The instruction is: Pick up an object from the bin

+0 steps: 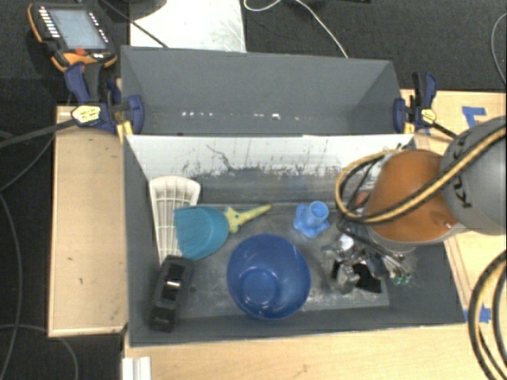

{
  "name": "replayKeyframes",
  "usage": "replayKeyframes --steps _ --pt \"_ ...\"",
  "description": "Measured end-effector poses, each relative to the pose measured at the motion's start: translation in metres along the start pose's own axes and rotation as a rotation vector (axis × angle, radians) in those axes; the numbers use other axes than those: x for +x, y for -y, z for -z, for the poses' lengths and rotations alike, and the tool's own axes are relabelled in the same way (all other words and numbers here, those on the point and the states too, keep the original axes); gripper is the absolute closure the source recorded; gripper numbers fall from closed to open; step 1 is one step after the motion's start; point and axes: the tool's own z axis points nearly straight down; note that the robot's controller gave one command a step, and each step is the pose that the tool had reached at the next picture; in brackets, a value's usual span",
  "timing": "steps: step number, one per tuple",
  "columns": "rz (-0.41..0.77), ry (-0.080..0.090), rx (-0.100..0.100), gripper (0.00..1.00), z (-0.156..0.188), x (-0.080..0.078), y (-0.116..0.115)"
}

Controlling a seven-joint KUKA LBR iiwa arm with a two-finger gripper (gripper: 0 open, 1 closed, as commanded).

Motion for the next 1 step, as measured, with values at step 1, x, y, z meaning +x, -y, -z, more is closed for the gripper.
replayKeyframes --steps 1 --pt "0.001 0.0 0.0 1.0 0.0 0.0 0.0"
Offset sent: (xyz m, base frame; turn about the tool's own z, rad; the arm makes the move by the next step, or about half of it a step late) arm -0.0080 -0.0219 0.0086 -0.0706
